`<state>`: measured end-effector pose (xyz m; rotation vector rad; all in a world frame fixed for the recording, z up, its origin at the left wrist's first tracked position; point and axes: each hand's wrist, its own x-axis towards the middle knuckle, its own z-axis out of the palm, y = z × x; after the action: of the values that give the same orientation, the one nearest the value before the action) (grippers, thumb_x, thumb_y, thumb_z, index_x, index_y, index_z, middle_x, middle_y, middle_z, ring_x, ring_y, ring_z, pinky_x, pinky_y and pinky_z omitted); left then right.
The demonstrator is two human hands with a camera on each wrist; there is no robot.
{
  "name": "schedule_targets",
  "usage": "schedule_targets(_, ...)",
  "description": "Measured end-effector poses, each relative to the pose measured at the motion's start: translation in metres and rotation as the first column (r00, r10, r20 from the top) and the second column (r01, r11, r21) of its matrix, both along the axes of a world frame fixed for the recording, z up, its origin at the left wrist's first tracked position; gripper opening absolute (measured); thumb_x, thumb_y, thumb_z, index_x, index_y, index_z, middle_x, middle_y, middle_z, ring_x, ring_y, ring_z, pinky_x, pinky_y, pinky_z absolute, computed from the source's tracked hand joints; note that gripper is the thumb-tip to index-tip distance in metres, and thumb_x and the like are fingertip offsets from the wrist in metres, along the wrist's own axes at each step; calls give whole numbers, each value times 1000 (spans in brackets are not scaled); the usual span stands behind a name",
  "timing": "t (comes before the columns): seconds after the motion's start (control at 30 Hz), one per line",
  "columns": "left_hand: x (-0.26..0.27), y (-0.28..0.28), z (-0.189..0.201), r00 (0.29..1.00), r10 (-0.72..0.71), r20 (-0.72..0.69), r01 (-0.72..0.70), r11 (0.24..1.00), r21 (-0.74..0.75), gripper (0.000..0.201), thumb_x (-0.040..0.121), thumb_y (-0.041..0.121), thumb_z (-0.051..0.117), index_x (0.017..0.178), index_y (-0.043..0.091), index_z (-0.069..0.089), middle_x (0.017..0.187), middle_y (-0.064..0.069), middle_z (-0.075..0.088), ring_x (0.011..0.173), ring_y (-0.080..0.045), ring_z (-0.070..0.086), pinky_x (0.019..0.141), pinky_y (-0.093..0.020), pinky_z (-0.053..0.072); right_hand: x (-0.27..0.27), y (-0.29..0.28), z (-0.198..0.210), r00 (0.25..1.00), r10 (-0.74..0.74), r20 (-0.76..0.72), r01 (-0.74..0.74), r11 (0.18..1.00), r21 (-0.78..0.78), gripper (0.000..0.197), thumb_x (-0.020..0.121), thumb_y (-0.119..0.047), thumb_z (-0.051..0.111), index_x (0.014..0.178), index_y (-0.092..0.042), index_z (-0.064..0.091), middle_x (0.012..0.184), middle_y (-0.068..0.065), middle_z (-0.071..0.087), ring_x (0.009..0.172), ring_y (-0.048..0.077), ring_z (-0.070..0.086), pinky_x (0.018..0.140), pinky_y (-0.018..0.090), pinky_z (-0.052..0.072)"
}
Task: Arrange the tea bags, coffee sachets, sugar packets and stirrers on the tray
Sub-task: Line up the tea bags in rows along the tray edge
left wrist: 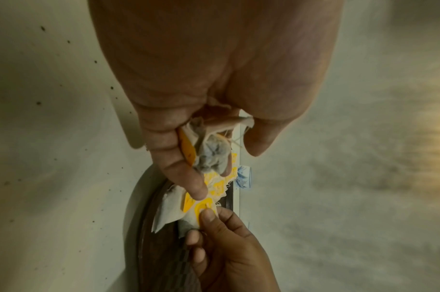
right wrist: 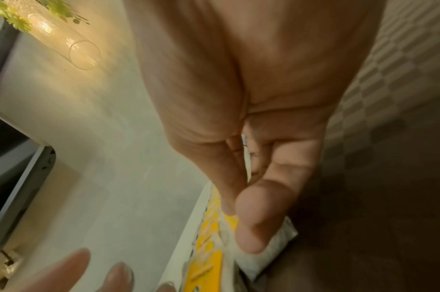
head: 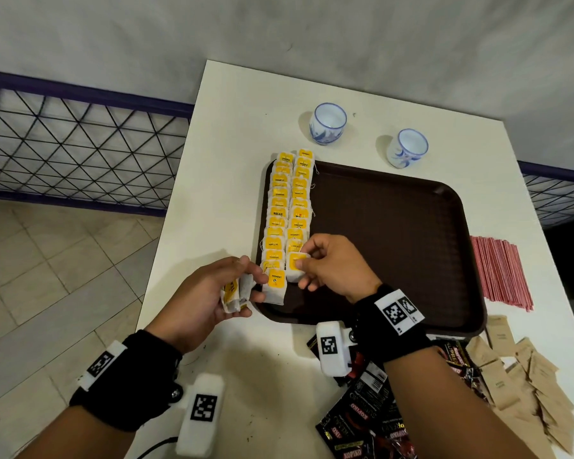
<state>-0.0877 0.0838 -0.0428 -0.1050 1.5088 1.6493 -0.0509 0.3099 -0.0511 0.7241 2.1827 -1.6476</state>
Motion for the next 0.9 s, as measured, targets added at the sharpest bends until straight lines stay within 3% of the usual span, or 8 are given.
schedule_targets(0.2, 0, 0, -1, 1000, 2, -4, -2, 1000, 0, 44, 104, 34, 45, 110, -5, 65, 116, -14, 73, 86, -23, 68, 70, -33, 53, -6, -3, -8, 997, -72, -7, 72, 996, 54, 12, 90, 0, 69, 92, -4, 58, 66, 11, 65, 57, 31, 68, 47, 30, 53)
schedule_targets(0.47, 0, -1, -2, 1000, 11, 11, -11, 1000, 23, 49, 105, 37, 42, 109, -6, 65, 116, -16, 72, 86, -24, 67, 71, -34, 53, -10, -8, -8, 995, -99, 5, 97, 978, 184, 16, 88, -4, 70, 95, -6, 56, 60, 8, 67, 53, 27, 70, 52, 34, 57)
schedule_targets(0.67, -2, 1, 0, 983, 95, 155, -108, 991, 80, 51, 96, 50, 48, 116, 8, 69, 117, -22, 72, 87, -34, 66, 68, -35, 54, -7, -10, -2, 993, -118, -8, 116, 966, 232, 17, 88, -8, 71, 94, -10, 56, 66, 6, 67, 58, 27, 71, 56, 40, 61)
schedule_targets(0.77, -4, 3, 0, 978, 89, 191, -108, 990, 95, 57, 98, 55, 43, 123, 10, 67, 118, -23, 72, 89, -36, 67, 71, -37, 54, -3, -12, 7, 995, -32, -92, 67, 911, 406, 18, 84, -21, 77, 92, -20, 60, 79, -3, 61, 70, 12, 63, 65, 31, 55)
schedule_targets(0.83, -5, 6, 0, 979, 89, 186, -110, 988, 105, 57, 97, 55, 43, 124, 11, 67, 113, -22, 74, 83, -35, 69, 69, -37, 55, -1, -18, 17, 985, 34, -170, 36, 920, 390, 16, 84, -23, 77, 93, -23, 65, 83, -3, 60, 73, 7, 57, 67, 21, 47)
schedule_targets(0.9, -5, 9, 1, 982, 81, 171, -101, 988, 116, 56, 97, 55, 41, 122, 13, 68, 106, -19, 75, 76, -31, 71, 64, -35, 56, 1, -26, 28, 961, 142, -236, -59, 944, 325, 13, 84, -23, 77, 95, -24, 69, 90, -1, 62, 78, 7, 59, 69, 18, 46)
